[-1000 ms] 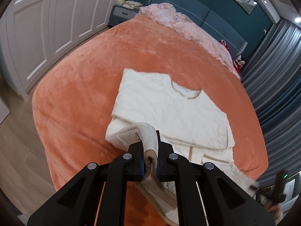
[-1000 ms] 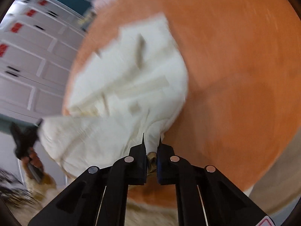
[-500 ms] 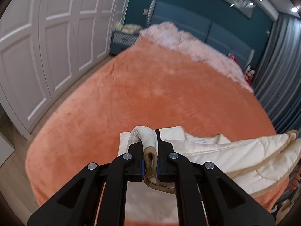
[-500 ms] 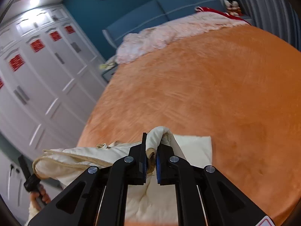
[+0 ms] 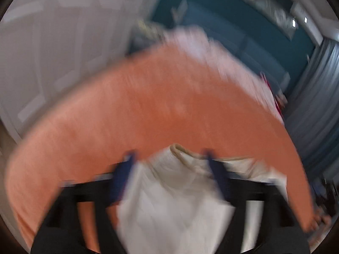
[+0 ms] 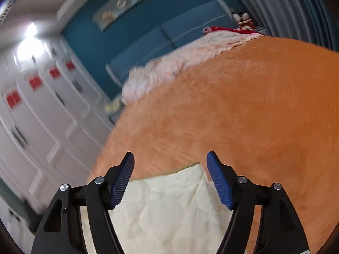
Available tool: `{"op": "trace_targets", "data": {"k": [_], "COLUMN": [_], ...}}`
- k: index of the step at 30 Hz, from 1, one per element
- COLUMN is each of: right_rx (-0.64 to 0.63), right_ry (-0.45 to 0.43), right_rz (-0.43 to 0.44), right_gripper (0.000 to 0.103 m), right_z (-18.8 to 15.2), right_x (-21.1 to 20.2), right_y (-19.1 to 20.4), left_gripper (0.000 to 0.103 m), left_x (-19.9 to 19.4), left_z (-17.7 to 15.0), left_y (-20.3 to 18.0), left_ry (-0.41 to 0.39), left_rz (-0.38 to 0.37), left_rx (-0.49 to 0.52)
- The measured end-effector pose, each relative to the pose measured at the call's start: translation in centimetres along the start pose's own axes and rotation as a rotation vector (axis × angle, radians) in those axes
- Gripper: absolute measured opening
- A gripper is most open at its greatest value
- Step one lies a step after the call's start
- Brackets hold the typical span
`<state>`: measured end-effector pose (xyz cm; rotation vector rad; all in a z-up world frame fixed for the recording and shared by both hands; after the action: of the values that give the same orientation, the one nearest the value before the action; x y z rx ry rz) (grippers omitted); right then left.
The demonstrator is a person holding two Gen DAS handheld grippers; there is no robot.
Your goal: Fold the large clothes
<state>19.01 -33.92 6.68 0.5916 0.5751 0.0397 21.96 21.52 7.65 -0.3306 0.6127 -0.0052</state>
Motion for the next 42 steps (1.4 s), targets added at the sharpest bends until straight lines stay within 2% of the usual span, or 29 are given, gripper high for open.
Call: {"op": "trace_targets", "data": {"k": [1, 2, 6, 10, 12, 14, 15, 16, 17, 18, 19, 21, 23, 28, 33, 39, 42], "right_rx": [-0.035, -0.059, -0.132, -0.097, -0.082, -0.094, -0.108, -0.112, -0.102, -0.088, -0.085, -0.056, -0.039, -0.037, -0.085, -0.147, -0.143], "right_ry": [0.026, 0.047, 0.156, 0.263, 0.322, 0.347, 0.356, 0.358, 0.346, 0.293, 0.244, 0.176, 0.142, 0.224, 0.271, 0.255, 0.243], "right_rz": [-0.025, -0.043, -0.114, -0.147, -0.14, -0.151, -0.154, -0.157, -0.141, -0.115, -0.106, -0.084, -0.108, -0.226, -0.29, -0.334, -0.332], "right_gripper": [0.07, 0.07, 0.071, 0.071, 0.07, 0.051, 0.021, 0.006, 0.005, 0.003, 0.003, 0.001, 0.0, 0.0, 0.0, 0.0, 0.0], "right_z": [-0.5, -0.9, -3.2, -5.2, -6.3, -7.1, -7.4, -7.5, -7.3, -6.6, -5.7, -4.4, -3.8, -6.3, -8.9, -10.2, -10.0], "right_x": [0.7, 1.4, 5.7, 9.8, 11.6, 12.3, 12.5, 12.5, 12.4, 11.5, 10.5, 8.9, 8.3, 11.1, 13.3, 14.6, 14.4], "right_y": [-0.1, -0.1, -0.7, -1.5, -1.6, -1.5, -1.4, -1.3, -1.2, -1.0, -0.8, -1.1, -1.9, -5.0, -6.6, -6.6, -6.7], "left_gripper": [0.098, 0.098, 0.098, 0.096, 0.091, 0.077, 0.063, 0.045, 0.035, 0.023, 0.018, 0.015, 0.015, 0.015, 0.016, 0.019, 0.019], "left_x": [-1.1, -1.3, 3.3, 8.6, 10.5, 12.1, 12.4, 12.7, 12.7, 12.6, 12.4, 12.3, 12.5, 14.8, 16.1, 16.6, 16.4], "left_z": [0.8, 1.4, 0.2, -3.8, -5.4, -7.0, -7.4, -7.7, -7.7, -7.5, -7.2, -6.6, -6.6, -8.4, -9.8, -10.8, -10.7], "left_y": [0.2, 0.4, 1.4, 1.9, 1.7, 1.4, 1.4, 1.1, 1.0, 0.9, 1.0, 1.0, 0.7, 1.0, 1.7, 1.2, 0.9], "left_ry": [-0.062, -0.072, 0.132, 0.356, 0.421, 0.478, 0.488, 0.488, 0.479, 0.464, 0.446, 0.417, 0.403, 0.419, 0.394, 0.317, 0.307], "left_rz": [0.011, 0.018, -0.018, -0.122, -0.131, -0.13, -0.122, -0.112, -0.104, -0.089, -0.089, -0.078, -0.044, 0.043, 0.057, 0.103, 0.122], "left_rx": [0.002, 0.002, -0.037, -0.137, -0.161, -0.174, -0.176, -0.165, -0.149, -0.134, -0.128, -0.101, -0.065, -0.023, -0.009, 0.067, 0.087]}}
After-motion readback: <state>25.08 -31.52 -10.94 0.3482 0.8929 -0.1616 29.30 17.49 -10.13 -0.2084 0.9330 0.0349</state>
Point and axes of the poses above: each gripper's, at about its wrist camera, not at the fingertips, and x roughly the way its jaws point, y to its left, z to its top, the point moved 6 cm from there along x, roughly the way its jaws point, and after that the axes turned 3 degrees about x, right-handed, at the moved point
